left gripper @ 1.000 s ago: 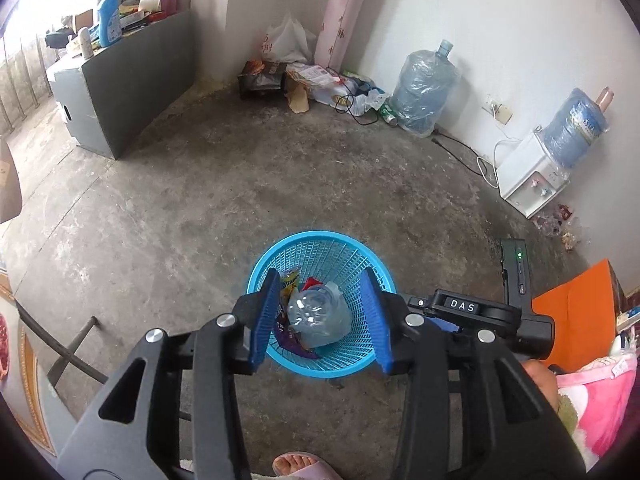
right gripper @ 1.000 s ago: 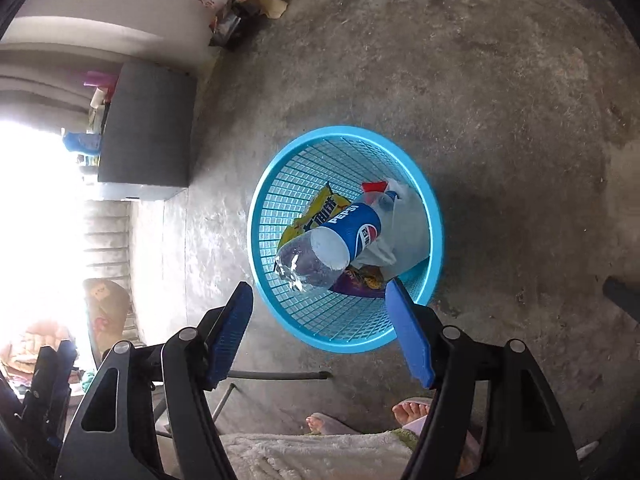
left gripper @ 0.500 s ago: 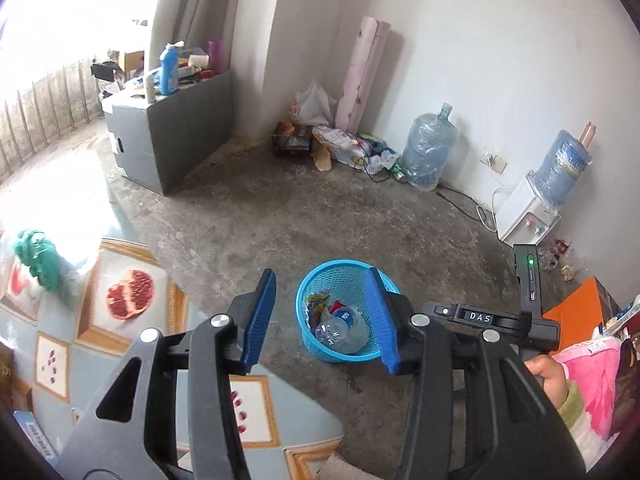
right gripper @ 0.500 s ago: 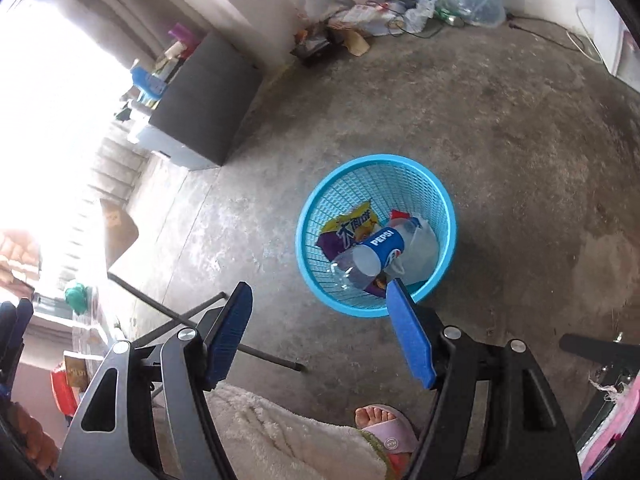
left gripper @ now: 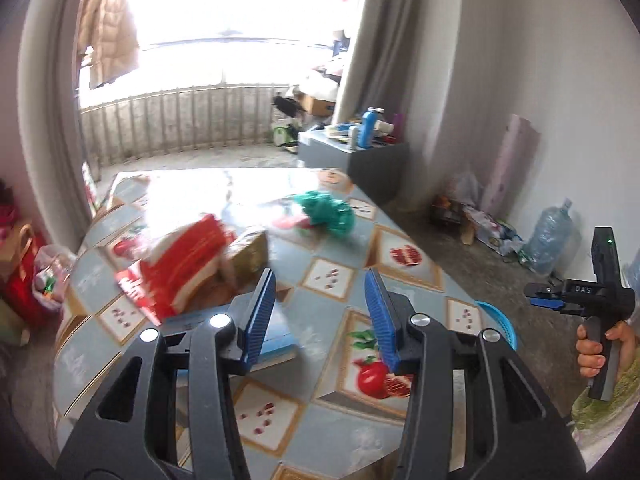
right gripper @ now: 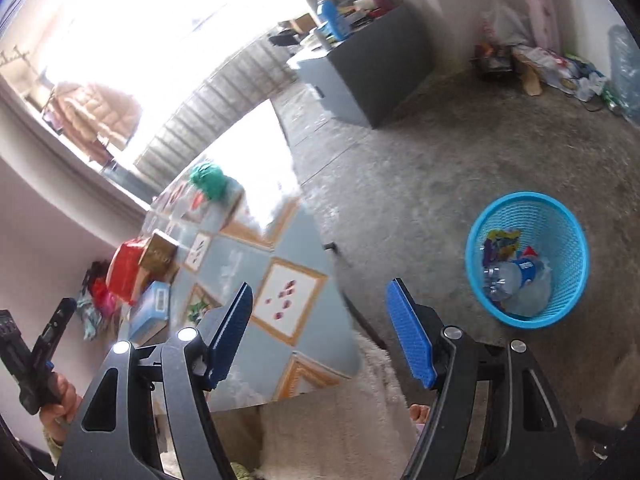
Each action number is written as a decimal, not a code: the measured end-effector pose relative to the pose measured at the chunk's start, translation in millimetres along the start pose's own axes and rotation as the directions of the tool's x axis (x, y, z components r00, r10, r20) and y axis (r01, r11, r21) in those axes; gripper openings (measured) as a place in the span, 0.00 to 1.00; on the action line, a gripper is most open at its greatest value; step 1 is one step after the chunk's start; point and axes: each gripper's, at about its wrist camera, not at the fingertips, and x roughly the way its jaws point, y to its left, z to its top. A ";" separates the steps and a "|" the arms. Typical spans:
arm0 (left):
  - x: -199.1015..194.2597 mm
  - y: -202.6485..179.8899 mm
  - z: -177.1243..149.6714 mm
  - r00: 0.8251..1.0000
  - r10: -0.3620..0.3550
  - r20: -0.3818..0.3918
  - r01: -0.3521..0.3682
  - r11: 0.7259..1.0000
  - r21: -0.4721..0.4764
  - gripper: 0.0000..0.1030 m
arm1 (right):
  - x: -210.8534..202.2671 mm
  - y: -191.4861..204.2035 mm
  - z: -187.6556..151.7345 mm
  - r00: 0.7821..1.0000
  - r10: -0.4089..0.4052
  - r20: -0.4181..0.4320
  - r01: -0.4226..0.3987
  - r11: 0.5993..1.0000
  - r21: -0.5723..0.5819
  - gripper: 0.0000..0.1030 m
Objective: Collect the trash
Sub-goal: 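Move both open tools back over the table, then grasp the blue Mecobalamin medicine box with left tool and lift it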
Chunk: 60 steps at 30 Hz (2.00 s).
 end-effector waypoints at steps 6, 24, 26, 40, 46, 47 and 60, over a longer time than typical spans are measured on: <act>10.6 71.4 -15.5 0.993 0.112 -0.035 -0.115 0.986 -0.124 0.42 | 28.2 70.5 -7.1 0.989 0.109 -0.102 -0.117 0.990 -0.072 0.57; 68.3 108.1 -80.5 0.954 -0.213 -0.210 0.125 0.923 -0.364 0.10 | 113.4 163.5 -16.7 0.942 0.141 -0.305 -0.191 0.971 -0.142 0.39; 68.4 81.4 -88.3 0.922 -0.319 -0.221 0.228 0.905 -0.358 0.10 | 113.0 158.0 -15.8 0.945 0.127 -0.301 -0.174 0.976 -0.133 0.39; 97.1 84.4 -55.5 0.969 -0.148 -0.196 0.086 0.953 -0.292 0.10 | 122.1 126.8 -27.3 0.927 0.151 -0.343 -0.172 0.985 -0.030 0.39; 102.0 66.3 -67.3 0.924 -0.310 -0.222 0.224 0.913 -0.340 0.10 | 134.6 128.7 -26.0 0.920 0.161 -0.358 -0.182 0.983 -0.025 0.39; 102.5 58.9 -69.6 0.914 -0.338 -0.225 0.250 0.905 -0.343 0.10 | 136.0 127.1 -24.9 0.920 0.162 -0.358 -0.181 0.983 -0.021 0.39; 105.4 23.0 -79.9 0.879 -0.402 -0.258 0.309 0.890 -0.334 0.10 | 133.9 109.1 -27.9 0.912 0.199 -0.358 -0.204 0.979 0.025 0.47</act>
